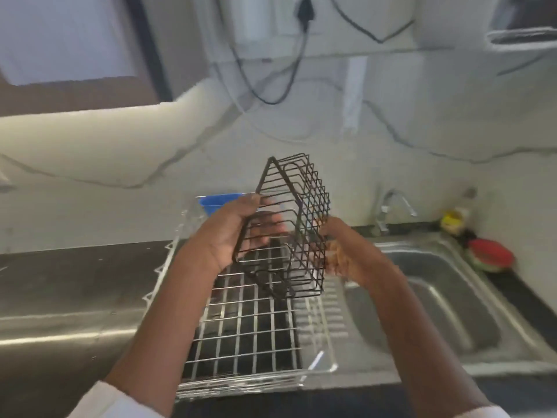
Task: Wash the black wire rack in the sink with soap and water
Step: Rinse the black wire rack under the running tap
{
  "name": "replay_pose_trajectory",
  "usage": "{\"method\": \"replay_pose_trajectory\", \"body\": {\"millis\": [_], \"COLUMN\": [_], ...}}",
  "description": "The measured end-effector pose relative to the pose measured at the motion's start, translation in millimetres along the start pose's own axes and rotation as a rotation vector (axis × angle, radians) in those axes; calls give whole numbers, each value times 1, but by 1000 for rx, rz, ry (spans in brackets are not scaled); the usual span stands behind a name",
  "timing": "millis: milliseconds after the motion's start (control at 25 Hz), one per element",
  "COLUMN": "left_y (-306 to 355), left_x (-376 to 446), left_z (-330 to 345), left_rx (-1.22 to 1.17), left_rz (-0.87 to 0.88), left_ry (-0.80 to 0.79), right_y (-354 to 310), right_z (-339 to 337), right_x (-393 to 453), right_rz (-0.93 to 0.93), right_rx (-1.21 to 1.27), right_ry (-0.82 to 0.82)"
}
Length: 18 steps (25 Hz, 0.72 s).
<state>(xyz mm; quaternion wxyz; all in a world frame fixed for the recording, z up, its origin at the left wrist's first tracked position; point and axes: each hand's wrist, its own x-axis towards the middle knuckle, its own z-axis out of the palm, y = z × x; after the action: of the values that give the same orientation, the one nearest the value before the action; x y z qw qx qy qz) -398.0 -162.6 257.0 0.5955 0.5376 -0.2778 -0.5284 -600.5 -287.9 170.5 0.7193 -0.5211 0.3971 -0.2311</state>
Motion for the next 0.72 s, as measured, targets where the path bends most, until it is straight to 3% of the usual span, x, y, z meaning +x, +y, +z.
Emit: {"method": "replay_pose_trajectory", "body": {"millis": [240,360,520,720], "left_y": [-71,-110,-181,-250], "left_x": [25,39,93,171], "left_z": [151,194,212,205], "left_rx": [194,220,366,349], "left_rz": [154,173,190,30], "left_ry": [-137,-212,-76,19], "right_y": [28,36,63,99], "right_z": [-152,-207,-246,-280], "right_x": [-43,-52,-55,-33], "right_rz": [-85,-149,-133,-23], "right_rx": [59,241,412,298], "right_ry": [216,330,429,505]}}
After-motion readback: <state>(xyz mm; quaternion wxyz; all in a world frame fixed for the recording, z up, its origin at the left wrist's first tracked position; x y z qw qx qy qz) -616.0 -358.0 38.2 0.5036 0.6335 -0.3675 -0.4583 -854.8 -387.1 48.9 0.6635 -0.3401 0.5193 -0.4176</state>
